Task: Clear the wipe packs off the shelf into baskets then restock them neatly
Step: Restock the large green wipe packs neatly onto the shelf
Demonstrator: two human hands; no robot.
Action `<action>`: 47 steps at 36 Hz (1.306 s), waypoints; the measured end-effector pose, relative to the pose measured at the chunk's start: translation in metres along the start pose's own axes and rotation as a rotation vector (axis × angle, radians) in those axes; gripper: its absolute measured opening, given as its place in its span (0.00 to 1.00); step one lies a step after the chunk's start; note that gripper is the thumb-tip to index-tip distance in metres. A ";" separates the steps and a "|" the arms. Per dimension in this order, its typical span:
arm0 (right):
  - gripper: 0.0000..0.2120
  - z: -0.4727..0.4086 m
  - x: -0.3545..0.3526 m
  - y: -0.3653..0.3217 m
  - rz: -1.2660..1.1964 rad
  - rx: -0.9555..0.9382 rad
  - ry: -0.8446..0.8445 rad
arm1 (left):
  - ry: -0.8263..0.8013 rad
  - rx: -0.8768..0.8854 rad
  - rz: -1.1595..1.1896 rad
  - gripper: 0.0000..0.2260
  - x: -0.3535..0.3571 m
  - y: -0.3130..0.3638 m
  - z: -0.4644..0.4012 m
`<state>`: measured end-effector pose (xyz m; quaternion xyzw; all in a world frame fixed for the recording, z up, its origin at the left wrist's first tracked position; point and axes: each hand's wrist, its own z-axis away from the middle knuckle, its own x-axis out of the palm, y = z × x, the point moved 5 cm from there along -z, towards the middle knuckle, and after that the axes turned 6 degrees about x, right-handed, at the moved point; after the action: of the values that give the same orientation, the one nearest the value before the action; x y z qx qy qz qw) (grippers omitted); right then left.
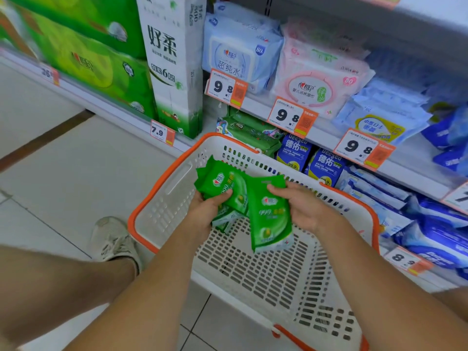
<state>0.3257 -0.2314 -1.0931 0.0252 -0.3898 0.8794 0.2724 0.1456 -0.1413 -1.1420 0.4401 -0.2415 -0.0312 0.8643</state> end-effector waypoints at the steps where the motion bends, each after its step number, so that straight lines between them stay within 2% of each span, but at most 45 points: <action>1: 0.12 0.001 -0.008 -0.007 -0.044 -0.030 0.039 | -0.007 0.002 -0.064 0.39 -0.001 0.001 -0.001; 3: 0.13 0.001 -0.018 -0.017 -0.109 -0.085 0.081 | -0.048 0.008 -0.193 0.35 0.001 0.004 -0.001; 5: 0.15 0.000 -0.017 -0.020 -0.065 -0.109 0.090 | -0.123 0.014 -0.284 0.32 0.007 0.006 -0.001; 8: 0.15 -0.007 -0.009 -0.013 0.013 -0.110 0.107 | -0.192 0.023 -0.353 0.35 0.012 0.008 0.003; 11: 0.13 -0.015 0.001 0.001 -0.050 -0.094 0.104 | -0.126 0.053 -0.292 0.35 0.009 0.008 0.005; 15: 0.11 -0.024 0.007 0.015 -0.123 -0.133 0.211 | 0.064 0.136 -0.135 0.30 0.006 0.008 0.006; 19: 0.06 -0.031 0.015 0.028 -0.205 -0.193 0.359 | 0.188 0.224 -0.074 0.41 0.005 0.007 0.005; 20: 0.04 -0.032 0.016 0.031 -0.219 -0.205 0.408 | 0.191 0.248 -0.088 0.41 0.006 0.007 0.005; 23: 0.04 -0.038 0.016 0.037 -0.188 -0.233 0.558 | 0.140 0.281 -0.120 0.34 0.008 0.012 0.006; 26: 0.13 -0.043 0.019 0.037 -0.104 -0.222 0.627 | 0.025 0.251 -0.197 0.36 0.011 0.014 0.003; 27: 0.16 -0.046 0.021 0.036 -0.092 -0.215 0.617 | -0.007 0.231 -0.241 0.40 0.012 0.013 0.004; 29: 0.14 -0.049 0.028 0.031 -0.106 -0.200 0.547 | -0.034 0.184 -0.315 0.45 0.011 0.011 0.003; 31: 0.14 -0.055 0.035 0.023 -0.160 -0.149 0.411 | -0.029 0.162 -0.304 0.44 0.004 0.009 0.001; 34: 0.25 -0.065 0.031 0.018 -0.200 -0.066 0.313 | 0.015 0.143 -0.303 0.43 -0.008 0.019 -0.002; 35: 0.24 -0.071 0.025 0.020 -0.123 -0.066 0.329 | 0.021 0.164 -0.318 0.39 -0.011 0.025 -0.003; 36: 0.20 -0.075 0.020 0.024 0.072 -0.066 0.367 | 0.021 0.194 -0.342 0.35 -0.013 0.033 -0.003; 38: 0.13 -0.088 0.012 0.037 0.639 -0.055 0.393 | 0.023 0.264 -0.425 0.36 -0.017 0.051 -0.005; 39: 0.20 -0.096 0.014 0.044 0.897 -0.053 0.345 | 0.017 0.301 -0.485 0.40 -0.020 0.059 -0.006; 41: 0.33 -0.117 0.024 0.062 1.209 -0.073 0.191 | 0.015 0.375 -0.625 0.41 -0.026 0.075 -0.006; 43: 0.39 -0.141 0.040 0.073 1.411 -0.131 0.096 | 0.048 0.463 -0.774 0.38 -0.032 0.090 -0.004; 45: 0.52 -0.167 0.048 0.087 1.562 -0.146 0.070 | 0.095 0.560 -0.892 0.37 -0.038 0.102 -0.003; 47: 0.60 -0.185 0.054 0.097 1.647 -0.157 0.065 | 0.134 0.611 -0.909 0.36 -0.044 0.108 -0.004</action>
<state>0.2628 -0.1308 -1.2734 -0.3131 -0.3356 0.7679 -0.4469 0.0909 -0.0606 -1.0769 0.7318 0.0302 -0.3015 0.6104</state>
